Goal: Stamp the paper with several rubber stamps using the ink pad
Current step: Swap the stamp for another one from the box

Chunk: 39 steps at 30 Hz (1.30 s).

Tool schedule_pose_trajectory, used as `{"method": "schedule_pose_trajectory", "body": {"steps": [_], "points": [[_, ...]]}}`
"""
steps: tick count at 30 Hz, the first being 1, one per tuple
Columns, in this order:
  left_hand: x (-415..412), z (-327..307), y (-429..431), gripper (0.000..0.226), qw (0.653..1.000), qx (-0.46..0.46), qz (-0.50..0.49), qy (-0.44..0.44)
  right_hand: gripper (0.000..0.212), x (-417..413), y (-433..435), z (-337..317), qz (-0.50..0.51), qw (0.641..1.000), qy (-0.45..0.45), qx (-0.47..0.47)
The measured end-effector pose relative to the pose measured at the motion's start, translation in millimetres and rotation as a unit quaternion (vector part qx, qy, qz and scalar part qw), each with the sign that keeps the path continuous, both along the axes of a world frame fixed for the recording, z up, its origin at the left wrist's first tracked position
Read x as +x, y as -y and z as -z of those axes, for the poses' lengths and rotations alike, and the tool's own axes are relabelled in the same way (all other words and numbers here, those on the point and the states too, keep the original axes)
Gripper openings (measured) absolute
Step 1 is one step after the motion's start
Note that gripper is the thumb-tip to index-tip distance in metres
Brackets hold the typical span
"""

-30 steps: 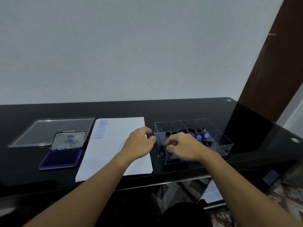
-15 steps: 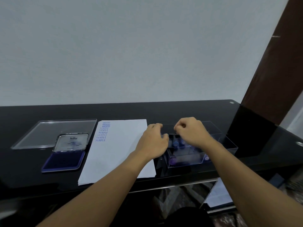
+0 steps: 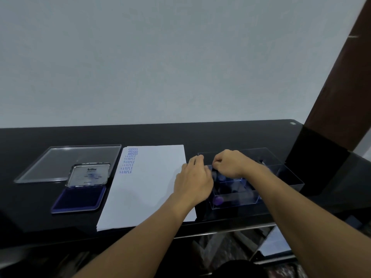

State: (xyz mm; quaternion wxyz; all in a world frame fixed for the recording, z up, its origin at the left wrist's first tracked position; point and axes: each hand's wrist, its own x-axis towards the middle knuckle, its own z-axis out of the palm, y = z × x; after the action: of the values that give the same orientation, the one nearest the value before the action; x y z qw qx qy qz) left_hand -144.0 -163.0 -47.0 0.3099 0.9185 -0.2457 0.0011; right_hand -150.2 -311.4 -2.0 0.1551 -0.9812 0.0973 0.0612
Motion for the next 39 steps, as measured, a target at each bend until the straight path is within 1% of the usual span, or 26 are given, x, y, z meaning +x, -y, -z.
{"method": "schedule_pose_trajectory", "body": {"steps": [4, 6, 10, 13, 16, 19, 23, 25, 31, 37, 39], "points": [[1.4, -2.7, -2.5, 0.047, 1.000, 0.004, 0.003, -0.003, 0.027, 5.7, -2.0, 2.5, -0.013, 0.997, -0.057, -0.050], [1.8, -3.1, -3.0, 0.047, 1.000, 0.004, 0.004, -0.010, 0.027, 7.6, -2.6, 3.9, -0.007, 0.996, -0.072, -0.059], [4.9, -2.7, -3.1, 0.044, 1.000, 0.004, -0.001, -0.024, 0.034, 8.9, -2.9, 6.5, 0.007, 0.996, -0.071, -0.046], [6.8, -3.4, -3.7, 0.046, 0.999, 0.001, 0.004, -0.034, 0.029, 5.9, -4.5, 4.8, 0.008, 0.997, -0.062, -0.047], [6.4, -2.4, -5.6, 0.048, 0.999, -0.009, 0.000, -0.042, 0.025, 0.4, -7.1, 2.4, 0.016, 0.998, -0.044, -0.039], [6.6, 1.3, -10.2, 0.057, 0.999, -0.030, -0.014, -0.042, 0.015, -3.9, -6.5, 4.0, 0.030, 0.999, -0.009, -0.012], [0.3, -8.8, -24.8, 0.052, 0.998, -0.059, 0.011, -0.029, 0.007, -12.6, -9.6, -0.4, 0.039, 0.996, 0.069, 0.032], [-2.1, -14.3, -34.2, 0.052, 0.997, -0.068, 0.015, -0.017, 0.007, -18.5, -12.0, -4.8, 0.042, 0.993, 0.097, 0.054], [-2.7, -29.5, -69.3, 0.050, 0.997, -0.081, -0.005, 0.008, 0.016, -30.7, -21.9, -19.6, 0.060, 0.986, 0.124, 0.091], [2.3, -39.0, -119.4, 0.049, 0.996, -0.082, -0.024, 0.018, 0.006, -29.1, -47.2, -37.2, 0.034, 0.983, 0.162, 0.081], [4.0, -40.6, -137.8, 0.049, 0.996, -0.079, -0.036, 0.023, 0.005, -26.9, -60.7, -42.2, 0.028, 0.979, 0.177, 0.098]]}}
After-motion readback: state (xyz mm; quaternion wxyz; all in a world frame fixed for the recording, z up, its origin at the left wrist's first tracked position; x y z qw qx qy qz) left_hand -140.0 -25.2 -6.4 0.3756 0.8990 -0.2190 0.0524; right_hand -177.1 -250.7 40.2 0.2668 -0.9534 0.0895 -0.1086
